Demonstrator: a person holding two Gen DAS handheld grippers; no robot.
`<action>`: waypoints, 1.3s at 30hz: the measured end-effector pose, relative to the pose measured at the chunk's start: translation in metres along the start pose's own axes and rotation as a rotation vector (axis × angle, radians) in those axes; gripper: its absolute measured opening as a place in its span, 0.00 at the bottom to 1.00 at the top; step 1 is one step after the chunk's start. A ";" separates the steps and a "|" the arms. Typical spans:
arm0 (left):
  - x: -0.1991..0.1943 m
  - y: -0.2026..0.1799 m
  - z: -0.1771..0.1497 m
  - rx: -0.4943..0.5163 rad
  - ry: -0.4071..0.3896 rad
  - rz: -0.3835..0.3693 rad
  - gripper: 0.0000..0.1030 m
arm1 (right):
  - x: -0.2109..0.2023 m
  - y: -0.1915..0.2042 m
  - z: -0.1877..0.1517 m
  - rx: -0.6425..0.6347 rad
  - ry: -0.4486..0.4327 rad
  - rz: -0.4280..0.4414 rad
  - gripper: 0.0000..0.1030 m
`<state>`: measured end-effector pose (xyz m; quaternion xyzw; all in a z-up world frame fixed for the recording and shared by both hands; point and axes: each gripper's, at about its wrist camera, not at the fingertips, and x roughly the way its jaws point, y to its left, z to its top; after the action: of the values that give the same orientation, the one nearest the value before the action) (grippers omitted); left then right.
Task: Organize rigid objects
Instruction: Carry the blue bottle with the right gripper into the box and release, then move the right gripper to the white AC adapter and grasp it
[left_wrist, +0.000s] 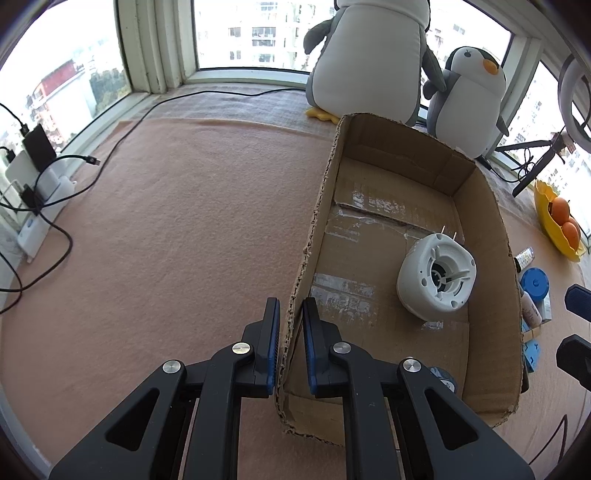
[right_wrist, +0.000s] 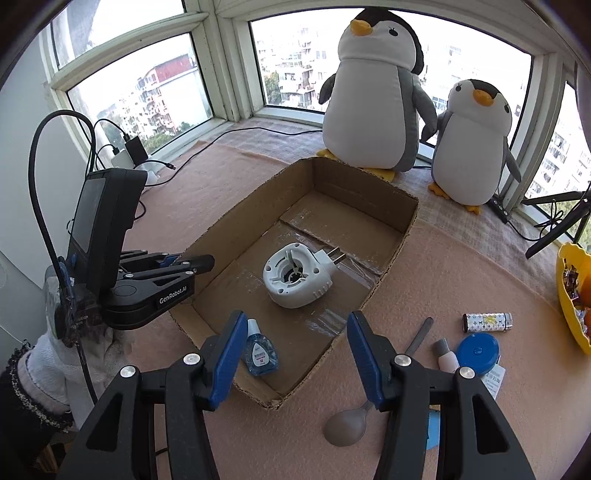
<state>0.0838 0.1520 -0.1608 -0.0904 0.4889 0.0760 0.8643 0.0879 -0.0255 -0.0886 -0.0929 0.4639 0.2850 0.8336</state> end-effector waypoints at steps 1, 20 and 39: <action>-0.001 0.000 0.000 0.000 0.001 -0.002 0.11 | -0.004 -0.006 -0.003 0.013 -0.004 -0.006 0.50; -0.024 -0.004 0.000 -0.011 -0.012 0.011 0.21 | -0.044 -0.131 -0.064 0.252 0.005 -0.165 0.50; -0.068 0.001 -0.006 -0.060 -0.085 0.023 0.26 | 0.009 -0.187 -0.073 0.374 0.121 -0.129 0.50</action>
<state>0.0443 0.1484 -0.1051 -0.1073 0.4503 0.1043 0.8802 0.1439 -0.2064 -0.1573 0.0170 0.5512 0.1336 0.8234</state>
